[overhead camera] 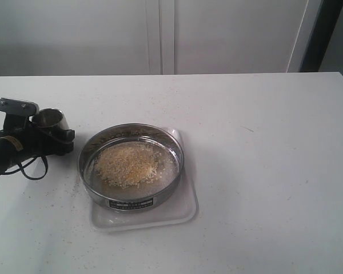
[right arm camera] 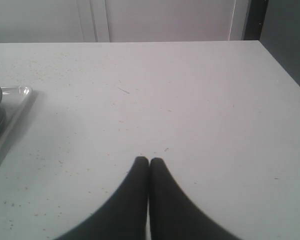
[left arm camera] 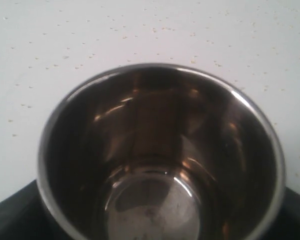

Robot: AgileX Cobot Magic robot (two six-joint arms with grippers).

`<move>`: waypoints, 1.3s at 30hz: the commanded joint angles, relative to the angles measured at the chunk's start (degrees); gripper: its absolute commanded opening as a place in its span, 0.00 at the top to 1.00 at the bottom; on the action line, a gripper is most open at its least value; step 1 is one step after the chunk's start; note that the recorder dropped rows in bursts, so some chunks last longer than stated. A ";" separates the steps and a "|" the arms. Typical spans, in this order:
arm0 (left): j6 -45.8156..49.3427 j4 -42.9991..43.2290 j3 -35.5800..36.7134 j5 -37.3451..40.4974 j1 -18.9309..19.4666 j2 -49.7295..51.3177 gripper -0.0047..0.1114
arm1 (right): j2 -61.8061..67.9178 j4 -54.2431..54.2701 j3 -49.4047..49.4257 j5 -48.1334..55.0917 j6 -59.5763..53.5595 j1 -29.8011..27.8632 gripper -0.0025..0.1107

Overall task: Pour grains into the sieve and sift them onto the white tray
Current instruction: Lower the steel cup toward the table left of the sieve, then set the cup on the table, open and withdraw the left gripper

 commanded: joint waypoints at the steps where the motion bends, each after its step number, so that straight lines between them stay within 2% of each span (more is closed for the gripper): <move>1: 0.31 -0.68 0.39 2.62 0.08 -0.23 0.80 | 0.02 -0.27 0.30 -0.52 -0.11 -0.03 0.98; 7: 0.44 0.05 0.39 1.22 0.08 -1.54 0.23 | 0.02 -0.27 0.30 -0.52 -0.11 -0.03 0.98; 8: 0.44 0.05 0.39 1.22 0.08 -2.06 0.17 | 0.02 -0.27 0.30 -0.52 -0.11 -0.03 0.98; 10: 0.44 0.05 0.39 1.32 0.08 -2.73 0.11 | 0.02 -0.27 0.30 -0.52 -0.11 -0.03 0.98; 15: 0.44 0.05 0.39 2.07 0.08 -4.45 0.11 | 0.02 -0.27 0.30 -0.52 -0.11 -0.03 0.98; 25: -0.43 0.97 0.39 10.63 0.08 -10.14 0.11 | 0.02 -0.27 0.30 -0.52 -0.11 -0.03 0.98; 33: -8.09 6.78 0.39 15.94 0.08 -15.01 0.11 | 0.02 -0.27 0.30 -0.52 -0.11 -0.03 0.98; 39: -9.19 7.19 0.39 26.25 0.08 -20.98 0.13 | 0.02 -0.27 0.30 -0.52 -0.11 -0.03 0.98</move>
